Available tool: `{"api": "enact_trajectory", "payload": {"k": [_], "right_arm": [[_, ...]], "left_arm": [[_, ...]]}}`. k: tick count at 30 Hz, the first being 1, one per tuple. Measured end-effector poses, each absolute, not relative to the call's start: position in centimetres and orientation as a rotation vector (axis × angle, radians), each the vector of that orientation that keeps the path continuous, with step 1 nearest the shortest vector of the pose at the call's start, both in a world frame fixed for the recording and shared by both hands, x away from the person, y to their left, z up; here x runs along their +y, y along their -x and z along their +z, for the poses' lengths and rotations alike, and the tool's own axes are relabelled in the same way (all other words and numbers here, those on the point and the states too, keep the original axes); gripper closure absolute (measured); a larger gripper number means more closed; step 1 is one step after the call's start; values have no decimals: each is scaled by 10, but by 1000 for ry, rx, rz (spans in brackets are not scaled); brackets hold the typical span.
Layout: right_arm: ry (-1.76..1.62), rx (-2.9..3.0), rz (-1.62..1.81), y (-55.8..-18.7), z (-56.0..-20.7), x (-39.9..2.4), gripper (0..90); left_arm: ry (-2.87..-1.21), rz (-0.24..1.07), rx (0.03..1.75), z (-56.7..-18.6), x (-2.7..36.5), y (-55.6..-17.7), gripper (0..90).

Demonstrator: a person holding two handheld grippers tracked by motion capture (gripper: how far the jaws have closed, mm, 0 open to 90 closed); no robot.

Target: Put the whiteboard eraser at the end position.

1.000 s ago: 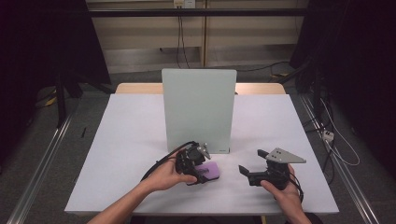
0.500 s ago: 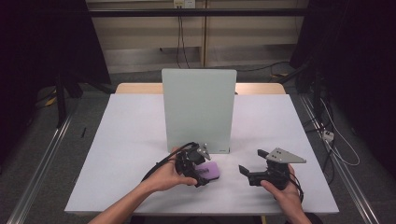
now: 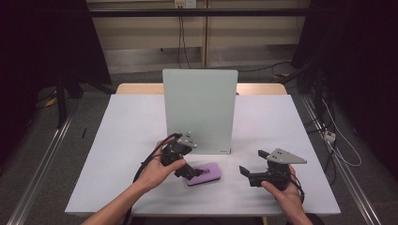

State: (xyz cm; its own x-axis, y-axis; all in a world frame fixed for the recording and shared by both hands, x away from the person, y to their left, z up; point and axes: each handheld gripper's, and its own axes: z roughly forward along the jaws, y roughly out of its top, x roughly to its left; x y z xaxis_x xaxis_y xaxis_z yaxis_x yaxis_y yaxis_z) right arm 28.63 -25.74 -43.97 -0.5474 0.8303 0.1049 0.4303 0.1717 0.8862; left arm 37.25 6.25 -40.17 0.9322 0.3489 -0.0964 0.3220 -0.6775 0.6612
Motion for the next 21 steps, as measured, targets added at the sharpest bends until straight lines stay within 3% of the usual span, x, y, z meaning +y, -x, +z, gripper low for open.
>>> {"api": "enact_trajectory", "payload": {"k": [5,21], "right_arm": [[-1195,2050,1337,-286,-440,-258,46],[-1199,2045,1331,-286,-440,-258,47]], "left_arm": [[-2269,182,567,-403,81,-372,62],[-2032,309,716,-407,137,-343,63]]}}
